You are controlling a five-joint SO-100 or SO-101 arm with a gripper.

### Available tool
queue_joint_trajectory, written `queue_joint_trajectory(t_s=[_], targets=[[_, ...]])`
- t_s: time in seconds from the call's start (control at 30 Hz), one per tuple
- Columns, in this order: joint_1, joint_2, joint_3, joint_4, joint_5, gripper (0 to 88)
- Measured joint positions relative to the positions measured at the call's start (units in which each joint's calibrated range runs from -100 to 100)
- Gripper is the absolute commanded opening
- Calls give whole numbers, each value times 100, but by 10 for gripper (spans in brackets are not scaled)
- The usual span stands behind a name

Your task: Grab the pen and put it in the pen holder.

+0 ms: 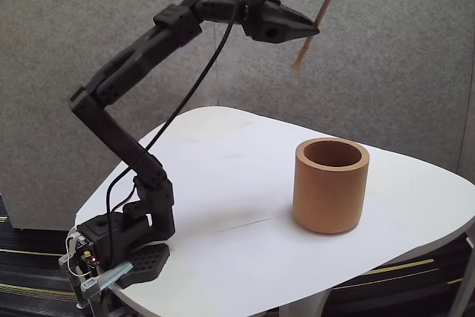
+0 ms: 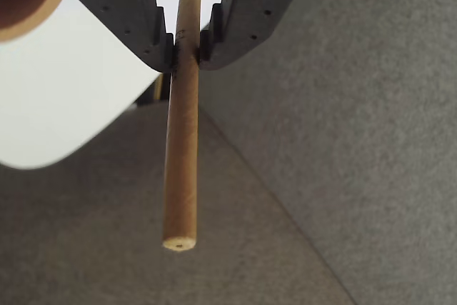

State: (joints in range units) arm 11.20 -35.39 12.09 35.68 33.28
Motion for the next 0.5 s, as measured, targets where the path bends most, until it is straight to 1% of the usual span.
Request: queue_joint_trajectory(t_s=[0.1, 0.23, 0.37, 0.5], targets=[[206, 0, 460, -847, 361, 6], [338, 0, 866, -1525, 786, 6], [624, 0, 1047, -1763, 1060, 6], [837, 0, 1354, -1797, 1206, 6]])
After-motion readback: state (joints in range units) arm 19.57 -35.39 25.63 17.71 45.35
